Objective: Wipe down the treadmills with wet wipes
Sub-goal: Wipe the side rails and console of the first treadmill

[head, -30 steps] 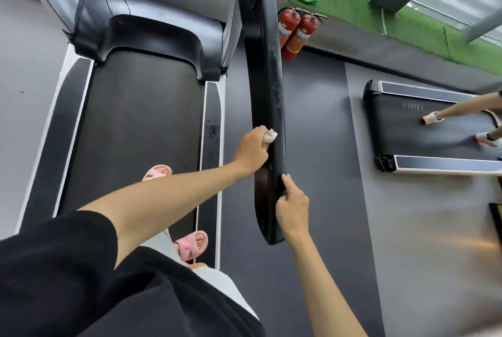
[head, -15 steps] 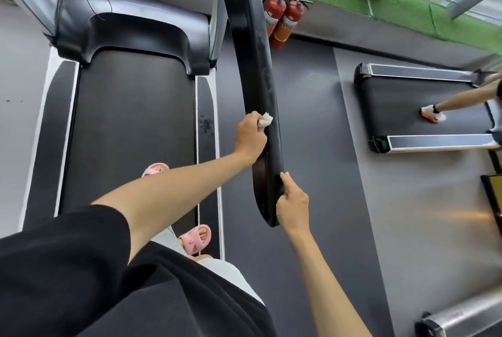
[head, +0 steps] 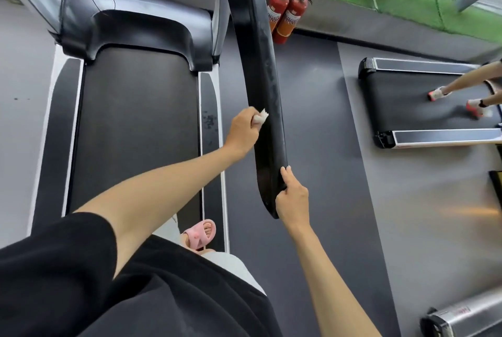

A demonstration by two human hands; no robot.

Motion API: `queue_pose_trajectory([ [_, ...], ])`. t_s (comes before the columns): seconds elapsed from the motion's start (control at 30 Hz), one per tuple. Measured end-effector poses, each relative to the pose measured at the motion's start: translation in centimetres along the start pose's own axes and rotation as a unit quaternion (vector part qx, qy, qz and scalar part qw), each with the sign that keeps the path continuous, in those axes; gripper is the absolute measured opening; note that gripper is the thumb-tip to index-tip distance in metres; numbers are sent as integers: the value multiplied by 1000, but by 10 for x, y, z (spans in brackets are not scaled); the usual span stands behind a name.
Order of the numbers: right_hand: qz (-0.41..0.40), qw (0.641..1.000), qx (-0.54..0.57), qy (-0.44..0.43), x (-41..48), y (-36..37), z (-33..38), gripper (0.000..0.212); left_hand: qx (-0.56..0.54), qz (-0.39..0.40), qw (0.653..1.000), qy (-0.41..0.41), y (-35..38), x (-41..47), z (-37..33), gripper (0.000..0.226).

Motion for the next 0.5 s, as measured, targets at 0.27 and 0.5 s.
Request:
queue_pose_trajectory([
  [0.27,-38,998,35,28,-3,-9,-6,58,1,162,987,21,32,-91,12,14],
  [0.5,-71,991,51,102,-27,-9,-4,60,15,39,998,-57,3,-9,20,10],
])
Point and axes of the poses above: each hand's wrist, its own x-axis towards the middle knuckle, its own y-axis out of the palm, z = x × y, the point moved 4 cm from there along x, towards the middle knuckle, and after that the axes turned 4 degrees about -y, right-handed, at the moved point
